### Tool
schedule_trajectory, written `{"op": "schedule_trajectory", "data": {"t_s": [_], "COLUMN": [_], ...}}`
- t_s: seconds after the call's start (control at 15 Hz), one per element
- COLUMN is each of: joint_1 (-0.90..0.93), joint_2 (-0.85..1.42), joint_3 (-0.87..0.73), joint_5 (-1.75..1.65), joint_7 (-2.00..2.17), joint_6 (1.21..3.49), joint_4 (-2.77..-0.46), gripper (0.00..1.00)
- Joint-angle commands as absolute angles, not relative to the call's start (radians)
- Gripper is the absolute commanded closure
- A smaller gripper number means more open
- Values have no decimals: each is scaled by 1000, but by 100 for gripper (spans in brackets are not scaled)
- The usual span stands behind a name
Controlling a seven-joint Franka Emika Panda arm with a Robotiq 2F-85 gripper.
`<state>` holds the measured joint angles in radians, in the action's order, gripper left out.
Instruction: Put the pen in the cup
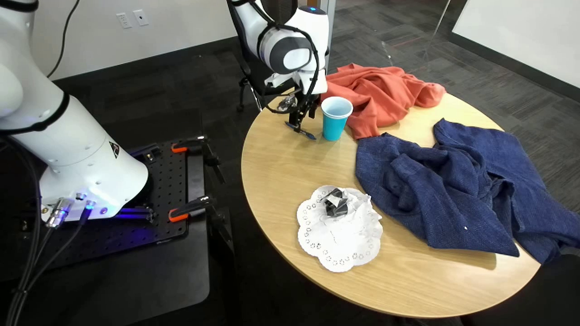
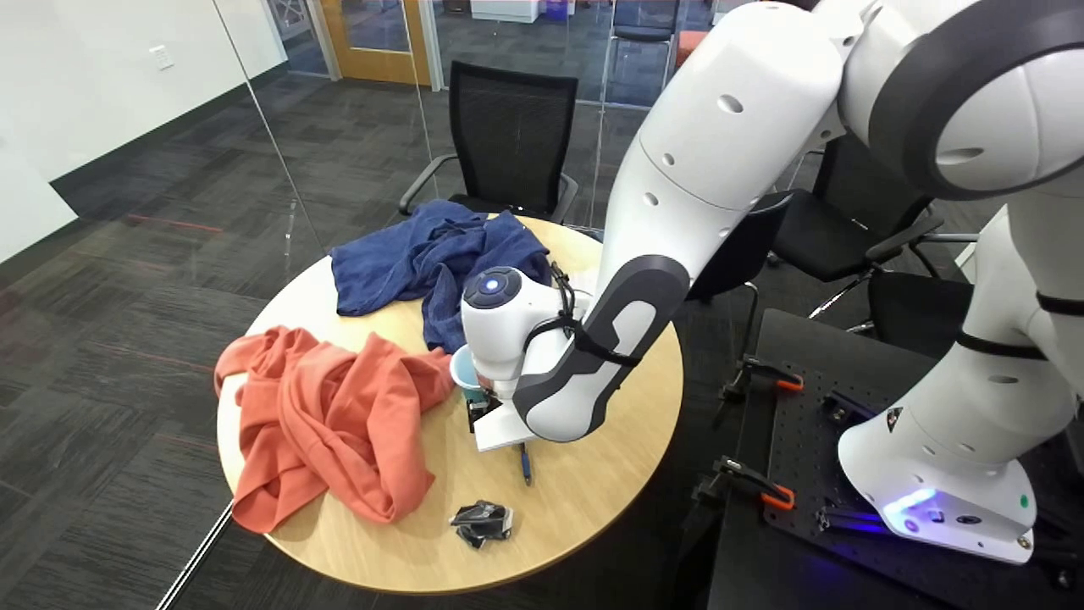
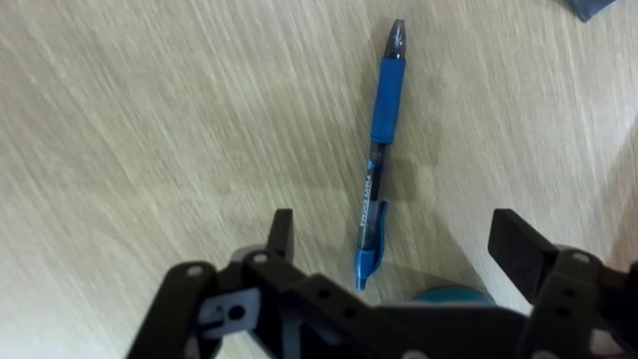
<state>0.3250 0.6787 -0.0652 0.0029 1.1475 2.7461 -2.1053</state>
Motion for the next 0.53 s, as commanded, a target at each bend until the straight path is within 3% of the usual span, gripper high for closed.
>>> {"op": "schedule_trajectory", "data": {"t_s": [0.0,0.33,0.4,0.47], "joint_1": [336,332,332,332], "joint_2": [710,731,735,738], "joint_3": [-73,-71,-72,-73], "joint_5": [38,62,64,66], "joint_7": [1162,1156,1155,1155], "joint_6": [2743,2743,2747,2747], "joint_4": [-2073,-2062,-2061,-2060], "gripper": [0,0,25,26]}}
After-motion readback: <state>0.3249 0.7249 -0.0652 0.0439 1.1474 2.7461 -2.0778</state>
